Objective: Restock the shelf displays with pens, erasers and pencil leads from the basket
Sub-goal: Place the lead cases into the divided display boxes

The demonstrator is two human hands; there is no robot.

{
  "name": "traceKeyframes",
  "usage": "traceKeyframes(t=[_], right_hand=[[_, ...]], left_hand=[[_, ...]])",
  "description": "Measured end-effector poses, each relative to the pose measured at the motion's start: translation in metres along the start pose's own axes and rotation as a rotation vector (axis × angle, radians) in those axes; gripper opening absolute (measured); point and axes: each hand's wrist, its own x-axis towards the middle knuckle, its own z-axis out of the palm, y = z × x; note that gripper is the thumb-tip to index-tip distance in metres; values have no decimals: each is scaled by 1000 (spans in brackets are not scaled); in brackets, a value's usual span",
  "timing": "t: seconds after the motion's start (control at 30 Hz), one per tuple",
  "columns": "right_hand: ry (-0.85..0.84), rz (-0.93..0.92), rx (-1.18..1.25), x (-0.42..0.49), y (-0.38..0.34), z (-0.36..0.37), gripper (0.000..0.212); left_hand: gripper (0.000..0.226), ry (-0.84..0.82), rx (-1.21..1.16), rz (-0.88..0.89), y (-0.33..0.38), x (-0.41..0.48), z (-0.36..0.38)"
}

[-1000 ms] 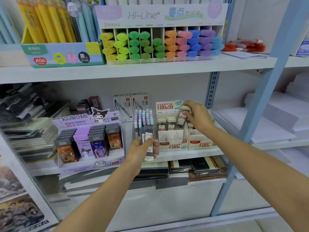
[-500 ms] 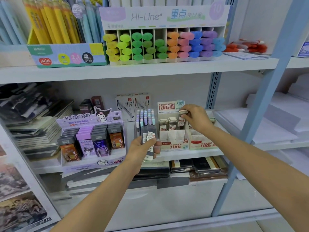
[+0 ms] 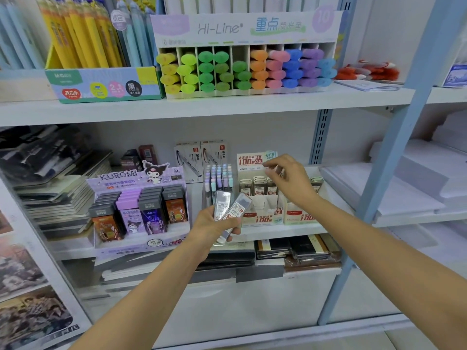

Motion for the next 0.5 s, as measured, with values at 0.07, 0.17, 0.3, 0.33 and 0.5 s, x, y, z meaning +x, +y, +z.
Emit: traceKeyframes(t=[0.07, 0.17, 0.3, 0.33, 0.5], right_hand=[[-155, -27, 161, -15, -17, 2, 28], [-411, -18, 272, -36, -26, 9, 30], [-339, 148, 512, -52, -18, 7, 14], [-330, 186, 571, -56, -16, 5, 12], [-547, 215, 555, -73, -18, 7, 17]], left_hand=[[38, -13, 42, 20, 3, -3, 3], [41, -23, 46, 51, 7, -8, 7], [41, 10, -187, 37, 10, -12, 4], [38, 20, -247, 42, 10, -12, 3], [19, 89, -177, 108, 8, -15, 6]])
